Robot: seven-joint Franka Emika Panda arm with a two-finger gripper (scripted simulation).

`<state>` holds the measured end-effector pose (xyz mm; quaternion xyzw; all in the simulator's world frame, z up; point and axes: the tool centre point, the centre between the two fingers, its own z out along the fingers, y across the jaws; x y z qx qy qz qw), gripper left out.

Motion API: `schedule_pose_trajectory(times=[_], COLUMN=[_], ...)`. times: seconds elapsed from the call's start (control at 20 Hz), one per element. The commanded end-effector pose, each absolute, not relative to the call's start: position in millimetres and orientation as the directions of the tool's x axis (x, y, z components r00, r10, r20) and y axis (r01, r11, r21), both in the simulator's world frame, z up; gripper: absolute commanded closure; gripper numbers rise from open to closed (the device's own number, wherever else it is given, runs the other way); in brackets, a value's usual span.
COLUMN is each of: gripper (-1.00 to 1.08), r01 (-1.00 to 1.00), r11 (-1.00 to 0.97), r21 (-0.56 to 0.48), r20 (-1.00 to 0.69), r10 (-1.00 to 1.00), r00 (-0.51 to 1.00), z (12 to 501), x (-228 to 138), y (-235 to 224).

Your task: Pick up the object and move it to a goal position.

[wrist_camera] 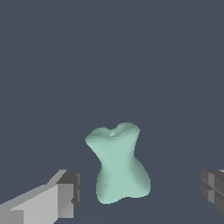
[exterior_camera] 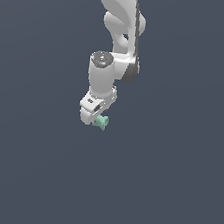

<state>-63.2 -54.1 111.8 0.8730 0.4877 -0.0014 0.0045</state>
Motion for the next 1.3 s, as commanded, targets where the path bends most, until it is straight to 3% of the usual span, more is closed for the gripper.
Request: schedule_pose_trajectory(times=[0.0,0.55,1.25], gripper=[-0.92,-0.92,-0.92], r01=[0.880,0.936,0.939], r11=[-0.475,-0.351,-0.343], r21=[0.005,0.000,0.000], r20=[-0.005,0.000,0.000], r10=[0.880,0.936,0.939], r00=[0.475,0.351,0.343], z=[107.4,97.0,70.1], x=[-67.3,-77.6,-79.3], y=[-54.5,-55.4,-55.1])
